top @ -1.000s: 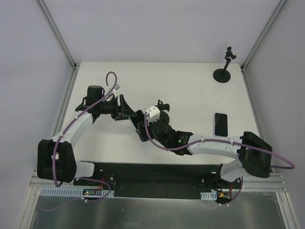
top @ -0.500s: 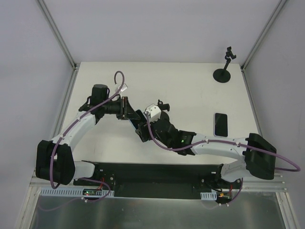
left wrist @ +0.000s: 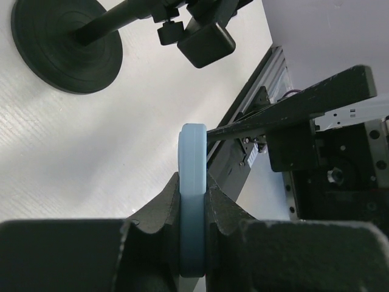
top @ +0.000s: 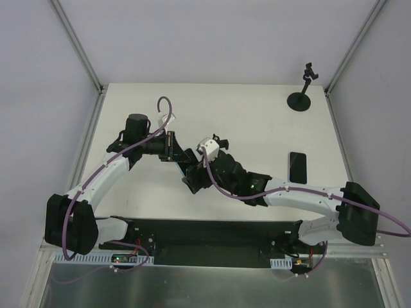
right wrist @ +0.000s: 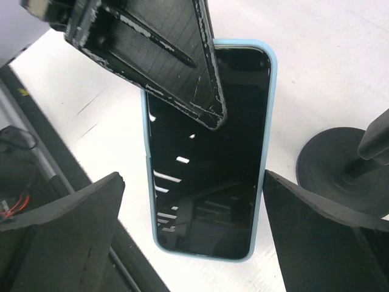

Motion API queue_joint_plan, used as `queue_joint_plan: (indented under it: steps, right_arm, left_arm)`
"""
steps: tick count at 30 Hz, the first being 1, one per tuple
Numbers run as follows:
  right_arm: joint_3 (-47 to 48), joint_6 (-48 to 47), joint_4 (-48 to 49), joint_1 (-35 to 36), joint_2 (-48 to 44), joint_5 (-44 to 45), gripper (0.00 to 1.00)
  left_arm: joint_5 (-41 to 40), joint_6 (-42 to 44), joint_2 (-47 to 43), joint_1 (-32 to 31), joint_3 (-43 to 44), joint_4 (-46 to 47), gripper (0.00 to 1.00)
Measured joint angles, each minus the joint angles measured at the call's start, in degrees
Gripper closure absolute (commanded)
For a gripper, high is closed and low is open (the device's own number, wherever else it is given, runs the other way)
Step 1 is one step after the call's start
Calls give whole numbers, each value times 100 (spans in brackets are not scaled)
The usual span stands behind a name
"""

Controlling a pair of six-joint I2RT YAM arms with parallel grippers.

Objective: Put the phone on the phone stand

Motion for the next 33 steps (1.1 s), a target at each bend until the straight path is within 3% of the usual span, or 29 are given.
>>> queue_joint_plan:
  steps: [10, 14, 21, 27, 33]
  right_arm:
    - [-507, 245, -568, -979, -1086, -2151, 4]
    - [-1014, 514, -636, -1434, -1504, -2813, 4]
    - [-1408, 855, -555, -1539, -2031, -4000, 1]
    - [-2031, 1373, 223, -1539, -2726, -4557, 34]
    - [-2500, 1615, 1012, -1539, -2914, -4699, 68]
  left_arm:
    - [50, 216, -4, -221, 4, -13, 100]
    - [173, 411, -42, -610, 26, -11, 100]
    - [221, 581, -289, -1633, 369, -37, 100]
    - [254, 643, -308, -2297, 754, 74, 100]
    - [249, 603, -308, -2363, 772, 212, 100]
